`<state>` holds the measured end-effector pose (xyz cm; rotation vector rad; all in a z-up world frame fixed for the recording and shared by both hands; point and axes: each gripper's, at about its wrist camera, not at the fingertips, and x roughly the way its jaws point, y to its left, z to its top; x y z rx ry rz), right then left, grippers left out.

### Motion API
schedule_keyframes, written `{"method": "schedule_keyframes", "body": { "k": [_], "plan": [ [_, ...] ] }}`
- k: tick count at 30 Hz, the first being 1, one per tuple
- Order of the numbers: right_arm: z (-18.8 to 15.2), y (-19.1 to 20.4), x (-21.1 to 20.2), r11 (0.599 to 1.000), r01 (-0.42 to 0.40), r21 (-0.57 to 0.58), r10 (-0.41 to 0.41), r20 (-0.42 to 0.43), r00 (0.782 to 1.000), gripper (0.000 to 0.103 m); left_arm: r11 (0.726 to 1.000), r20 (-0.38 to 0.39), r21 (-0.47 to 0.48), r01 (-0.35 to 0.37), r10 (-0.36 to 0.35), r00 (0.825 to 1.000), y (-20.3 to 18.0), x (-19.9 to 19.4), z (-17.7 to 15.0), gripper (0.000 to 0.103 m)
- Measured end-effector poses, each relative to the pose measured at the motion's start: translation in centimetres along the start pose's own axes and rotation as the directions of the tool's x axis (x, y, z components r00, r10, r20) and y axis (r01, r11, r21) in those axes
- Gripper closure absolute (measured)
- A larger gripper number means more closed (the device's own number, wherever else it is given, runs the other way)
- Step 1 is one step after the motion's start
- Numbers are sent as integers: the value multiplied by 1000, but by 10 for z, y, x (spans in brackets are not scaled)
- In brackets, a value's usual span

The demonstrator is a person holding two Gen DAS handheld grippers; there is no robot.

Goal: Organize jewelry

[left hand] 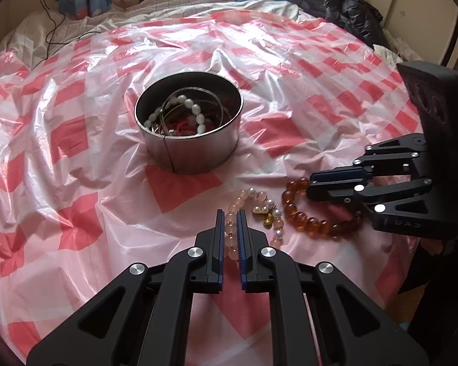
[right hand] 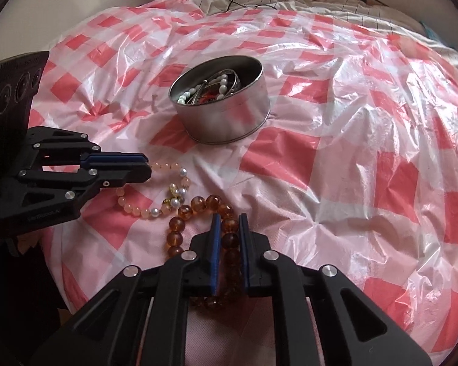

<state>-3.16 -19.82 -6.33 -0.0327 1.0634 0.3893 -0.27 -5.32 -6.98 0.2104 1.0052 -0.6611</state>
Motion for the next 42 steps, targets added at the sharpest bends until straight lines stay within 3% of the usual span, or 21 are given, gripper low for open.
{"method": "schedule_keyframes", "body": {
  "k": [1, 3, 5, 6, 9, 11, 14, 16, 17, 20, 23, 26, 29, 32, 36, 42],
  "plan": [
    [0, 1, 2, 1000, -10, -4, 10, -11, 1000, 86, 1000, -21, 1, 2, -2, 1000, 0, 4, -1, 96],
    [0, 7, 2, 999, -40, -29, 39, -16, 999, 64, 1000, -34, 14, -12, 13, 999, -2, 8, -3, 95],
    [-2, 18, 3, 996, 3, -93, -4, -14, 1000, 61, 1000, -36, 19, -19, 20, 999, -2, 8, -3, 93],
    [-3, 22, 5, 993, 21, -116, -22, -12, 1000, 61, 1000, -35, 17, -23, 24, 999, -2, 8, -3, 87],
    [-2, 17, 5, 996, -1, -92, 0, -20, 1000, 61, 997, -26, 16, -79, 79, 997, 0, 9, -3, 54],
    [-2, 13, 5, 997, -15, -75, 13, -25, 1000, 62, 997, -28, 12, -80, 81, 996, 1, 11, -3, 54],
    [-4, 16, 5, 995, 9, -98, -11, -24, 1000, 68, 997, -37, 15, -75, 75, 996, 0, 13, -3, 62],
    [-6, 19, 4, 993, 27, -114, -30, -19, 999, 79, 998, -46, 24, -62, 63, 997, -3, 13, -2, 93],
    [-6, 21, 3, 992, 34, -123, -36, -16, 999, 88, 998, -49, 31, -54, 56, 997, -5, 12, -2, 96],
    [-6, 19, 2, 995, 17, -99, -18, -5, 1000, 91, 998, -44, 45, -46, 47, 998, -12, 11, -3, 96],
    [-3, -4, -1, 992, -117, 51, 117, 6, 993, 91, 999, -27, 20, -31, 31, 999, -11, 6, 0, 96],
    [-2, -25, -4, 948, -255, 190, 251, 46, 967, 91, 999, -16, 6, -36, 36, 999, -10, 5, 3, 96],
    [-3, -39, -3, 899, -338, 279, 329, 80, 941, 91, 999, -21, 7, -42, 42, 999, -11, 6, 4, 96],
    [-3, -44, -1, 877, -364, 315, 355, 88, 931, 91, 998, -25, 18, -52, 53, 998, -14, 8, 4, 96],
    [-2, -43, 1, 883, -349, 313, 343, 77, 936, 91, 998, -23, 24, -63, 64, 998, -14, 8, 4, 96],
    [-2, -41, 5, 871, -370, 323, 366, 77, 928, 91, 995, -22, 48, -89, 90, 996, -18, 9, 3, 96]
  ]
}}
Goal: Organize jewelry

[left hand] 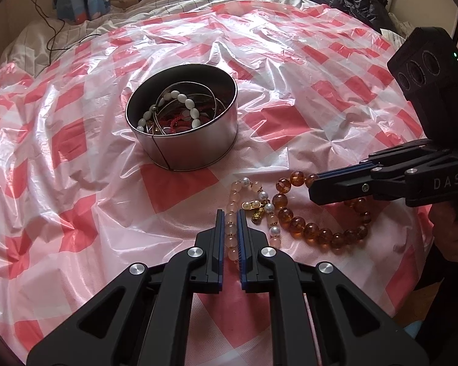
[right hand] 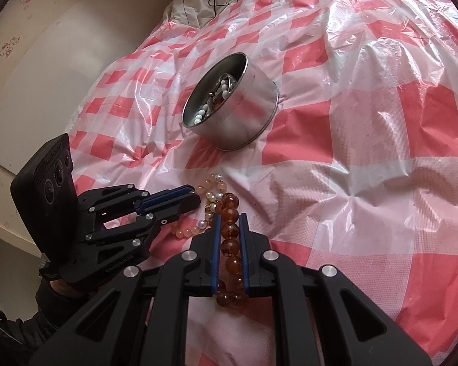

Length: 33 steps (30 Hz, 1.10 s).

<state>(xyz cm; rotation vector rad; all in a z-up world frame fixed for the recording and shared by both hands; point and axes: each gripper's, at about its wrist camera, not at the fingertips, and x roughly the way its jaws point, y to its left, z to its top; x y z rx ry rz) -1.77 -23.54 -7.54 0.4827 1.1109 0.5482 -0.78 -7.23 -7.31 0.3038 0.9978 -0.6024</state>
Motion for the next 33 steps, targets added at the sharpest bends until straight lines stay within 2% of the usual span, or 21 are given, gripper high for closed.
{"method": "schedule_keyframes", "body": {
  "k": [11, 22, 30, 33],
  "plan": [
    [-2, -1, 2, 1000, 7, -1, -8, -12, 1000, 91, 998, 4, 42, -45, 45, 999, -7, 1, 0, 96],
    [-2, -1, 9, 1000, 16, 1, -16, -23, 1000, 91, 997, 1, 54, -53, 53, 999, -9, 3, 0, 96],
    [-3, 7, 16, 997, 66, -42, -67, -37, 997, 88, 999, -15, 29, -38, 38, 999, -5, 7, -1, 95],
    [-4, 10, 17, 994, 84, -64, -87, -38, 996, 88, 999, -19, 25, -43, 43, 999, -3, 9, -1, 90]
  ]
}}
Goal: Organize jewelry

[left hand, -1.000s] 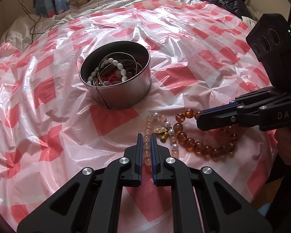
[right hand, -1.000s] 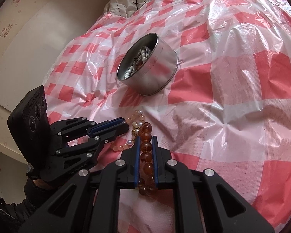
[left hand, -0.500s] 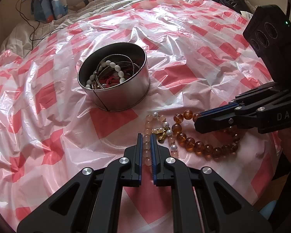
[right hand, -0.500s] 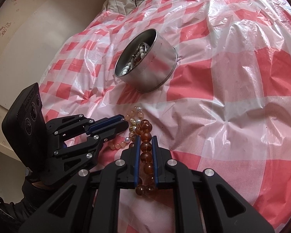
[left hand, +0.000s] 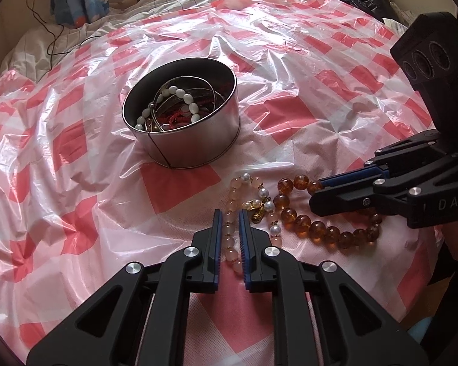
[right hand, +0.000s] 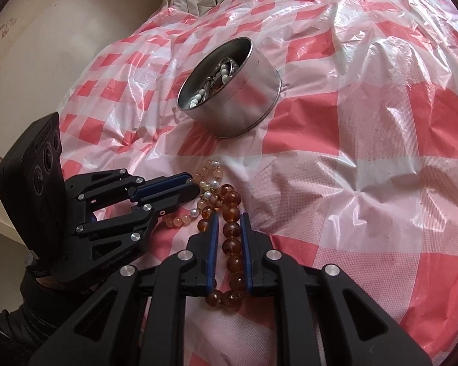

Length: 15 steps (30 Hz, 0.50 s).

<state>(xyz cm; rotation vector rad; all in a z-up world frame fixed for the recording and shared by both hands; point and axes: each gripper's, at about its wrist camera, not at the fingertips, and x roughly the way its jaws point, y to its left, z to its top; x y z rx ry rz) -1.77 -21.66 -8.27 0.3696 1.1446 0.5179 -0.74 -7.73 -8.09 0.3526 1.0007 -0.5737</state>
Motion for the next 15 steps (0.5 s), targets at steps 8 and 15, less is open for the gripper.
{"method": "schedule_keyframes", "body": {
  "k": [8, 15],
  "plan": [
    [-3, 15, 0, 992, 82, -91, -81, 15, 997, 89, 1000, -2, -11, 8, -8, 1000, 2, 0, 0, 90],
    [-2, 20, -8, 965, 207, -159, -199, 69, 978, 91, 1000, 5, -22, 3, -3, 1000, 8, -2, 0, 93]
  ]
}}
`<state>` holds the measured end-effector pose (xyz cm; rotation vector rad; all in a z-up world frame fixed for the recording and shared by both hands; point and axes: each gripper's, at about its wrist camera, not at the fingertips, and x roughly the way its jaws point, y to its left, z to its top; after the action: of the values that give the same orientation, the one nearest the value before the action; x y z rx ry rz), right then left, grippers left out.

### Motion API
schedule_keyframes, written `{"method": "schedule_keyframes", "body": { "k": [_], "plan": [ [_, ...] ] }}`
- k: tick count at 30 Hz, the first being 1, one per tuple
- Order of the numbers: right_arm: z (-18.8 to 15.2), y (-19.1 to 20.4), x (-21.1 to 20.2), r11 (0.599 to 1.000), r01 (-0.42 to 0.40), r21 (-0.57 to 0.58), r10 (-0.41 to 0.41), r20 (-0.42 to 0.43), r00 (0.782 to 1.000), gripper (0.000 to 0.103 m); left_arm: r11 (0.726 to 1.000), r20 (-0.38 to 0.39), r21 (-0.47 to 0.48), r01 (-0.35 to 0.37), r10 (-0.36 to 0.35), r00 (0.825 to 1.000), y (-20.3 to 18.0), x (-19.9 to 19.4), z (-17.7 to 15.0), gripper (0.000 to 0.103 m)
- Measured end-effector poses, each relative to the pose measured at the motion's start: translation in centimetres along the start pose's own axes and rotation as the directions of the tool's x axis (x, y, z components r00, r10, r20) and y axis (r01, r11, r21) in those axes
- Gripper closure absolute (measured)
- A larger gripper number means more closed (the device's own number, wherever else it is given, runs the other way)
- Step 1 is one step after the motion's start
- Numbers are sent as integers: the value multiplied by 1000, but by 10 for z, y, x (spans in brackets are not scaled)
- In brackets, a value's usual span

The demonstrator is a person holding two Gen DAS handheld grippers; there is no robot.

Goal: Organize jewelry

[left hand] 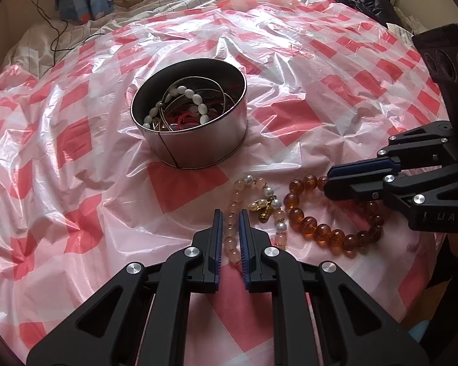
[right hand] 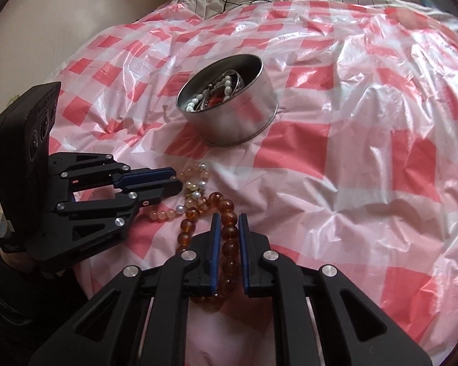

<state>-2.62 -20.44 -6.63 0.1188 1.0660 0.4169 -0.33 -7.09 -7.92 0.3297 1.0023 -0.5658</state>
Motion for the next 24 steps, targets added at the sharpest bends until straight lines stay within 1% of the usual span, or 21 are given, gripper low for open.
{"method": "schedule_keyframes", "body": {
  "k": [2, 3, 4, 5, 6, 9, 11, 12, 13, 15, 16, 19, 22, 24],
  "plan": [
    [0, -1, 0, 1000, 5, -5, -5, -4, 1000, 90, 1000, -2, -10, 0, 0, 1000, 2, 0, 0, 93],
    [0, -1, 1, 1000, -5, -5, 5, -21, 1000, 76, 1000, -2, -17, 3, -3, 1000, 3, 0, 1, 93],
    [0, 1, 2, 1000, -20, -12, 19, -30, 999, 70, 1000, -5, -21, 5, -5, 1000, 4, 1, 0, 91],
    [-1, 4, 3, 1000, -13, -27, 12, -28, 1000, 66, 1000, -7, -22, 2, -2, 1000, 5, 2, 0, 90],
    [-1, 8, 4, 999, 8, -51, -10, -31, 999, 66, 1000, -6, -21, 0, 0, 1000, 5, 2, 0, 88],
    [-4, 20, 8, 988, 72, -136, -78, -37, 996, 66, 1000, -8, -19, 0, 0, 1000, 5, 3, -1, 86],
    [-5, 22, 9, 984, 91, -151, -97, -39, 994, 69, 1000, -11, -14, -4, 3, 1000, 4, 3, -1, 86],
    [-5, 19, 9, 985, 93, -143, -100, -40, 994, 76, 1000, -13, -14, -3, 3, 1000, 4, 3, -1, 86],
    [-4, 16, 8, 987, 92, -129, -98, -41, 994, 80, 1000, -13, -15, -3, 3, 1000, 4, 4, -1, 86],
    [-4, 8, 8, 995, 55, -79, -59, -48, 997, 88, 1000, -15, -15, -3, 3, 1000, 5, 3, -1, 86],
    [-3, 4, 7, 997, 45, -60, -48, -48, 998, 90, 1000, -14, -14, -4, 4, 1000, 5, 3, -1, 86],
    [-3, 1, 4, 998, 44, -42, -46, -37, 998, 91, 1000, -14, -12, -6, 6, 1000, 4, 4, -1, 86],
    [-1, 2, -2, 992, 110, -53, -110, 0, 994, 91, 1000, -15, -11, -8, 7, 1000, 4, 4, -2, 86],
    [0, -3, -3, 995, 93, -27, -93, -5, 996, 91, 1000, -15, -11, -7, 7, 1000, 5, 4, -2, 86]
  ]
}}
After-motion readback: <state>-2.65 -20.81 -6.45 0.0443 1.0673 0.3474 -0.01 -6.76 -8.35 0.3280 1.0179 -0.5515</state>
